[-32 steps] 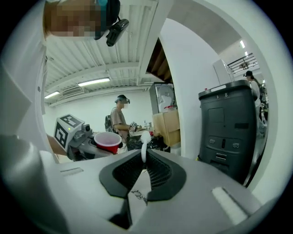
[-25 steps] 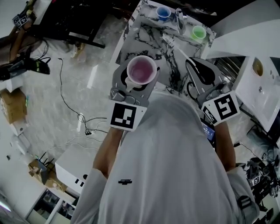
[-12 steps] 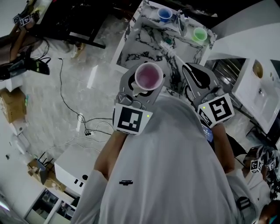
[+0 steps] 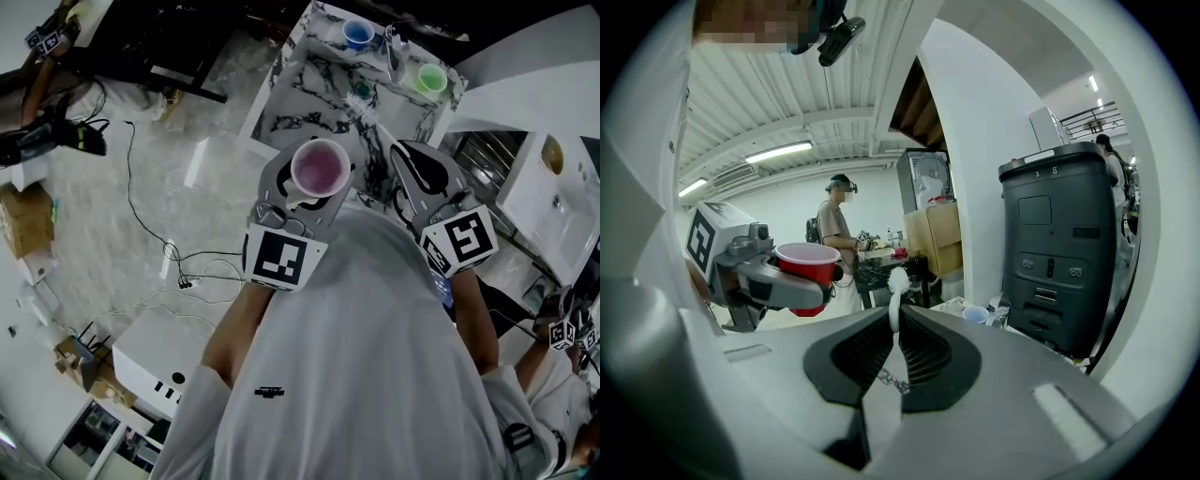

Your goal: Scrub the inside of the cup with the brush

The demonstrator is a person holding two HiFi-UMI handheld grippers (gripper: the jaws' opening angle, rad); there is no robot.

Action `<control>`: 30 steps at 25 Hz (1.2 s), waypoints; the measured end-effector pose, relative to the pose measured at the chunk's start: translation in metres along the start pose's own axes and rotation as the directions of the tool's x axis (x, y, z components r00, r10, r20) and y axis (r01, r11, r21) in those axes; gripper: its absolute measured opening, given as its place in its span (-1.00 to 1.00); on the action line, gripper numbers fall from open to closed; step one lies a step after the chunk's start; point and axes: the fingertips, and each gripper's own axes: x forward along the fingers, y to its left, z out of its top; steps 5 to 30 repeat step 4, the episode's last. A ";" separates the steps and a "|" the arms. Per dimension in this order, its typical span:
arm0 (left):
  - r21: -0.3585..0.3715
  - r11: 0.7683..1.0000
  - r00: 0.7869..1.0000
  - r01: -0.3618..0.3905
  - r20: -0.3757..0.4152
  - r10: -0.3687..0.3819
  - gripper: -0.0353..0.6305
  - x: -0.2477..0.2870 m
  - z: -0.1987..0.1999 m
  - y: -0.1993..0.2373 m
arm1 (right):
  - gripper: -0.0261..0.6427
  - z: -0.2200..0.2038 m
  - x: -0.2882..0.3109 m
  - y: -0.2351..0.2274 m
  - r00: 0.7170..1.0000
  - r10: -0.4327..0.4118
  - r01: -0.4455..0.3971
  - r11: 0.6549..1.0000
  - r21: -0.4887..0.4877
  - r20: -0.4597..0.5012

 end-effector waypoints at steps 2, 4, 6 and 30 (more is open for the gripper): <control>0.001 1.000 1.000 0.004 -0.007 -0.004 -0.12 0.000 0.000 -0.001 | -0.84 0.000 0.000 -0.001 1.000 0.001 -0.001 1.000 0.003 -0.001; 0.000 1.000 1.000 0.009 -0.011 -0.009 -0.12 0.001 0.000 -0.003 | -0.84 -0.002 0.001 -0.001 1.000 0.001 -0.001 1.000 0.005 0.001; 0.000 1.000 1.000 0.009 -0.011 -0.009 -0.12 0.001 0.000 -0.003 | -0.84 -0.002 0.001 -0.001 1.000 0.001 -0.001 1.000 0.005 0.001; 0.000 1.000 1.000 0.009 -0.011 -0.009 -0.12 0.001 0.000 -0.003 | -0.84 -0.002 0.001 -0.001 1.000 0.001 -0.001 1.000 0.005 0.001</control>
